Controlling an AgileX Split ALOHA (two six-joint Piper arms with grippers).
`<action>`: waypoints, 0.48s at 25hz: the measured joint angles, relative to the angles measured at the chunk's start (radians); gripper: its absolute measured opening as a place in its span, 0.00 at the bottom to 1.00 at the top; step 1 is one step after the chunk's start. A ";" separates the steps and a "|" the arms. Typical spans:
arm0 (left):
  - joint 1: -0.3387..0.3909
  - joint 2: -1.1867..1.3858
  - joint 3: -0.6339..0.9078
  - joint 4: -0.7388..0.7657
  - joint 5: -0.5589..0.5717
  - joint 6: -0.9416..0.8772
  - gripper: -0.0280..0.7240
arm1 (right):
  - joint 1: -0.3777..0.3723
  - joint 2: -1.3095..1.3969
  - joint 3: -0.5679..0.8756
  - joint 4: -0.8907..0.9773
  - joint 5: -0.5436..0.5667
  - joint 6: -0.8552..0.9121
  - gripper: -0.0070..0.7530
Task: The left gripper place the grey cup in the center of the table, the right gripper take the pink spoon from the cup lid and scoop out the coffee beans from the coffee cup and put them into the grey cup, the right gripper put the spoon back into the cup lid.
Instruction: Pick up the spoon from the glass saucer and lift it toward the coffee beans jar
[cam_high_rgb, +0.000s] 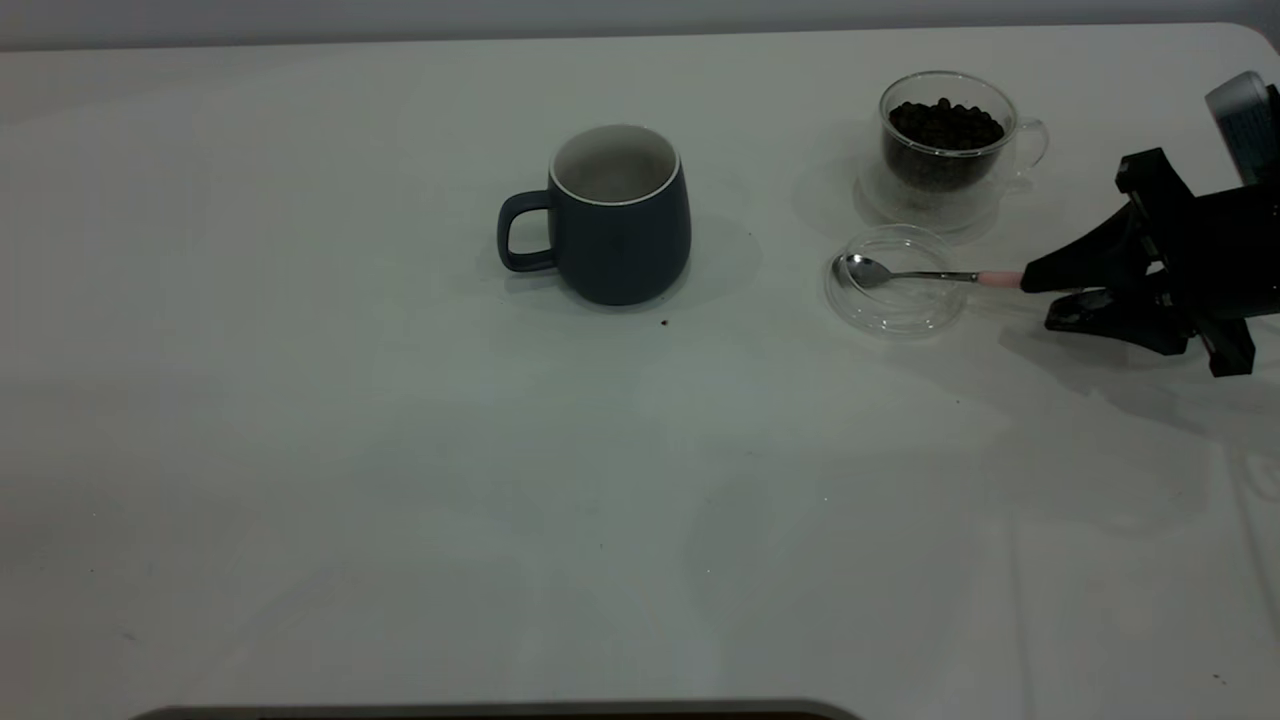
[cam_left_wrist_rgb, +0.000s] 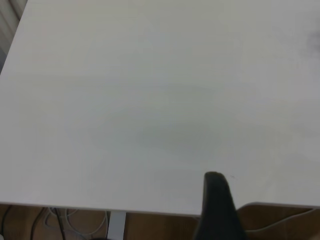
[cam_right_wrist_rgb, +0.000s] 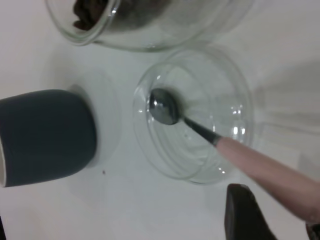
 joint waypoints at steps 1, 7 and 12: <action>0.000 0.000 0.000 0.000 0.000 0.000 0.79 | 0.000 0.000 0.000 0.000 -0.003 -0.001 0.46; 0.000 0.000 0.000 0.000 0.000 0.000 0.79 | 0.000 0.000 -0.008 0.000 -0.037 -0.002 0.46; 0.000 0.000 0.000 0.000 0.000 0.000 0.79 | 0.000 0.000 -0.038 0.000 -0.031 -0.002 0.46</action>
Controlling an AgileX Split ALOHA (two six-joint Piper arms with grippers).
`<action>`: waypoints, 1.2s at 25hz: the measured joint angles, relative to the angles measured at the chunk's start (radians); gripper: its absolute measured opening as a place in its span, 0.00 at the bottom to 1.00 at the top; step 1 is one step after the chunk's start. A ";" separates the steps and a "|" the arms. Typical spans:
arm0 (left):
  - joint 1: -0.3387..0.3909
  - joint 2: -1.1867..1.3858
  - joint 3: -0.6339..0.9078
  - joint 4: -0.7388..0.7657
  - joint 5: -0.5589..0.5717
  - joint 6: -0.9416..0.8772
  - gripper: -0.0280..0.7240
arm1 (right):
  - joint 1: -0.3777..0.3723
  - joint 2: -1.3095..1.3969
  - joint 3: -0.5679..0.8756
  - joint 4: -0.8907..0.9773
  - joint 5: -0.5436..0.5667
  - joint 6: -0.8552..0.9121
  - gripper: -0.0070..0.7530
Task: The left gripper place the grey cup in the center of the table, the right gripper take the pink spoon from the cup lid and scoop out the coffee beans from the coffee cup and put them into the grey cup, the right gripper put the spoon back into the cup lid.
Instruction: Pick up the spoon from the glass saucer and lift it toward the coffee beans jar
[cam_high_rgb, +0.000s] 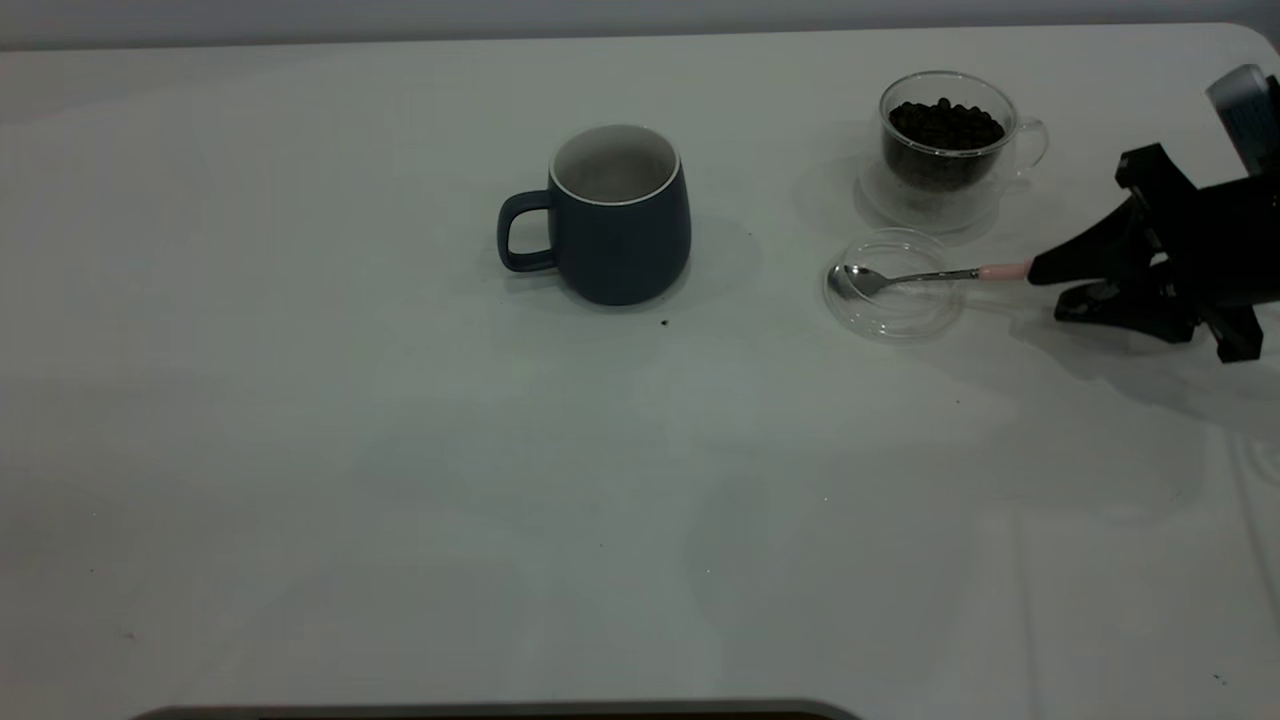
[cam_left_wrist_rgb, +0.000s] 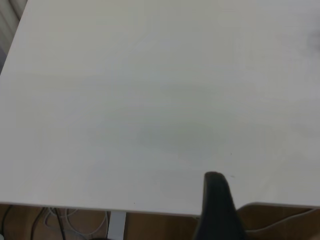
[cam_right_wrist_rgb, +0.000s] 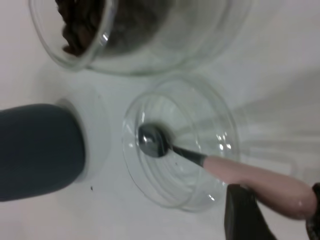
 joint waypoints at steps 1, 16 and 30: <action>0.000 0.000 0.000 0.000 0.000 0.000 0.79 | 0.000 0.000 -0.002 0.000 0.002 0.000 0.46; 0.000 0.000 0.000 0.000 0.000 0.000 0.79 | 0.000 0.000 -0.016 -0.003 0.050 -0.073 0.46; 0.000 0.000 0.000 0.000 0.000 0.003 0.79 | 0.000 0.000 -0.020 -0.071 0.106 -0.082 0.32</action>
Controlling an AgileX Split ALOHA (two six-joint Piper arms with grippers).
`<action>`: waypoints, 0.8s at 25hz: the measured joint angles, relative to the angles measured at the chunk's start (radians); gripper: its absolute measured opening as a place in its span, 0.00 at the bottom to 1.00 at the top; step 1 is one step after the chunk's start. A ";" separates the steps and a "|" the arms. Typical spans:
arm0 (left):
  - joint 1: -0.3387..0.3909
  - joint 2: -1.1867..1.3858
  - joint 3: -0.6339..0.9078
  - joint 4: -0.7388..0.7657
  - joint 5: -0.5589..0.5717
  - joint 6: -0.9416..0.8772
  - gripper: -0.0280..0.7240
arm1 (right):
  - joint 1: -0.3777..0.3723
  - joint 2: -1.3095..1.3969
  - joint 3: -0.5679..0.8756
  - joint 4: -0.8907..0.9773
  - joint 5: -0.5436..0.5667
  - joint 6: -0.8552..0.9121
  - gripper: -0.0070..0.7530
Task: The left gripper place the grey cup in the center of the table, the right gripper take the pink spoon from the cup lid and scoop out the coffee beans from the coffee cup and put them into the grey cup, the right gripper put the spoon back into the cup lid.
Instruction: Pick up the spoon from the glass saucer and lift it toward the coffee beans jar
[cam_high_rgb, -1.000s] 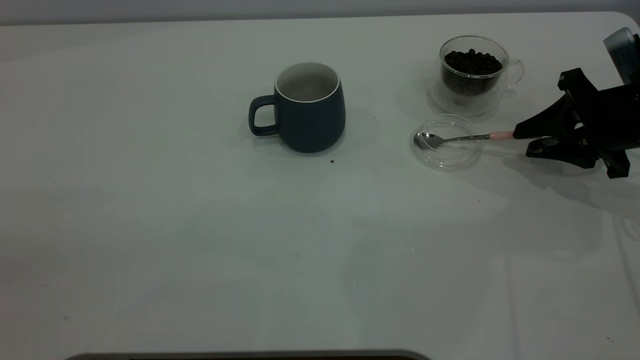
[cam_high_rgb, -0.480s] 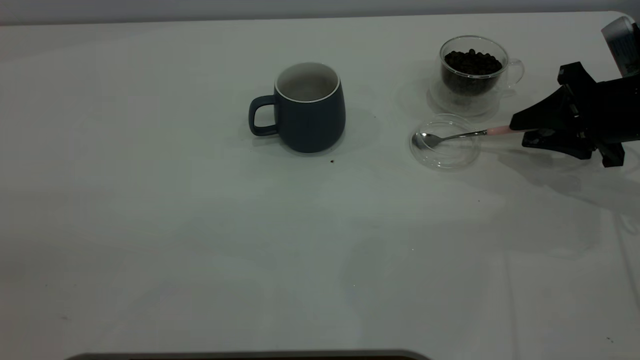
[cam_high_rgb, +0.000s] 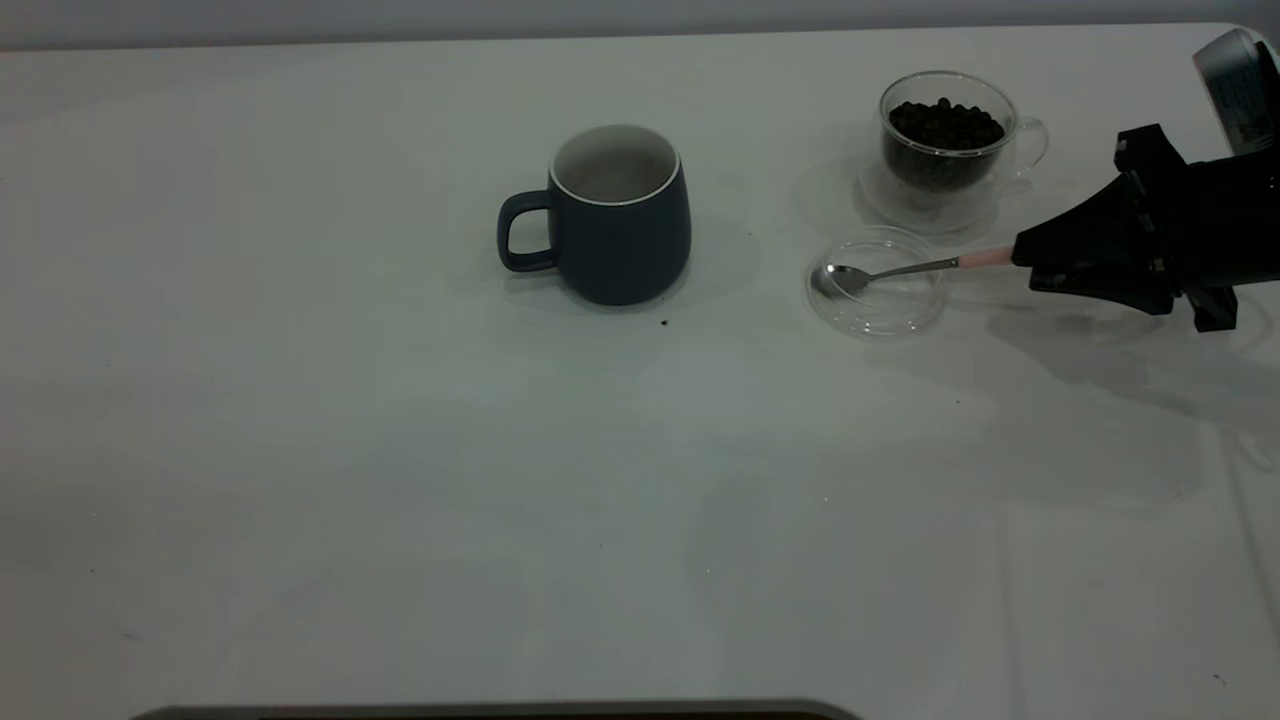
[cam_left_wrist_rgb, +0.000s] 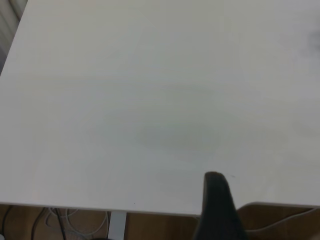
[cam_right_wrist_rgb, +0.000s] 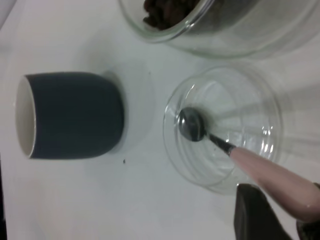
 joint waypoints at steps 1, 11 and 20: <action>0.000 0.000 0.000 0.000 0.000 0.000 0.79 | 0.000 0.000 -0.001 -0.002 0.006 0.000 0.31; 0.000 0.000 0.000 0.000 0.000 0.000 0.79 | 0.000 0.000 -0.002 -0.084 0.030 0.027 0.16; 0.000 0.000 0.000 0.000 0.000 -0.002 0.79 | 0.000 -0.154 -0.002 -0.296 0.015 0.178 0.16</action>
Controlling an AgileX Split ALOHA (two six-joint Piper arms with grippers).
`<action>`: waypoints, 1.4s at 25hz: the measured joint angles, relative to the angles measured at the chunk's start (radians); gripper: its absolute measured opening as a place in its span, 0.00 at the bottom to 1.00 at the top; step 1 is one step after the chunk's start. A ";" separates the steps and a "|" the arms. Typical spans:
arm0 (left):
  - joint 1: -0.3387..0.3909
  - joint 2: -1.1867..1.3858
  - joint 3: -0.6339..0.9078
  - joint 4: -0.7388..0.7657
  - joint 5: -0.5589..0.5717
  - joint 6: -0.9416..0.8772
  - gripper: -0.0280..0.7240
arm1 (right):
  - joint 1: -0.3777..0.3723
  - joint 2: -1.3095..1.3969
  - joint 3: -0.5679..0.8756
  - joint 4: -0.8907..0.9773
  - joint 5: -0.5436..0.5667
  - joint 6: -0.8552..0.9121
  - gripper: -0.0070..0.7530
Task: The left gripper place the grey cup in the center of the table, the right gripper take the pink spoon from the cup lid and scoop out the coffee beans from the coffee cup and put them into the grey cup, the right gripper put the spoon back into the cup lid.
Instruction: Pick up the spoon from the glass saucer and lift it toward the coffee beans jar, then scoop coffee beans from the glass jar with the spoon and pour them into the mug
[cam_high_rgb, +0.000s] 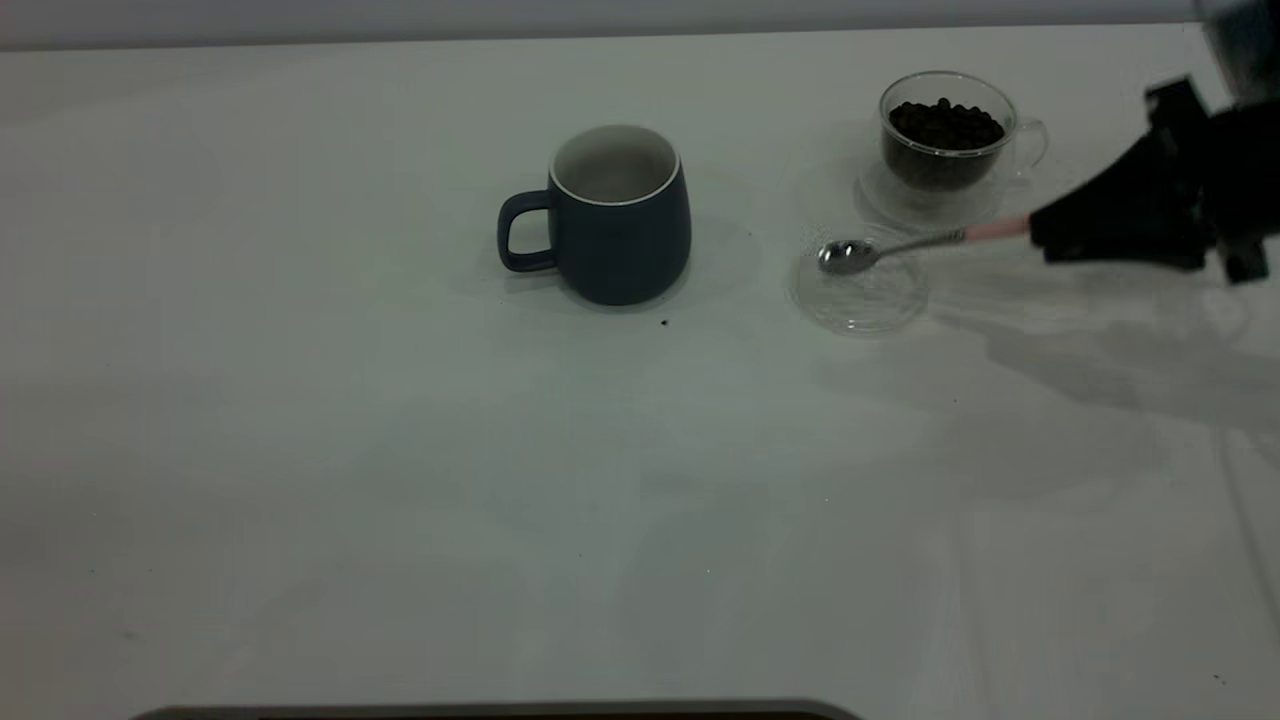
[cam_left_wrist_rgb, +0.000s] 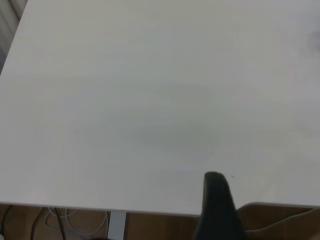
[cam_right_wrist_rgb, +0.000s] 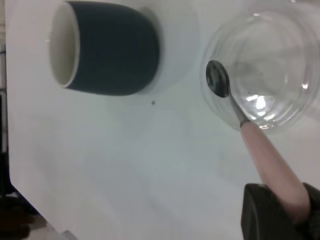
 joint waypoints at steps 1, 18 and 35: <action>0.000 0.000 0.000 0.000 0.000 0.000 0.79 | 0.000 -0.032 0.000 -0.026 -0.004 0.028 0.16; 0.000 0.000 0.000 0.000 0.000 -0.001 0.79 | 0.000 -0.311 -0.011 -0.085 -0.284 0.085 0.16; 0.000 0.000 0.000 0.000 0.000 0.003 0.79 | 0.065 -0.242 -0.093 -0.139 -0.383 0.055 0.16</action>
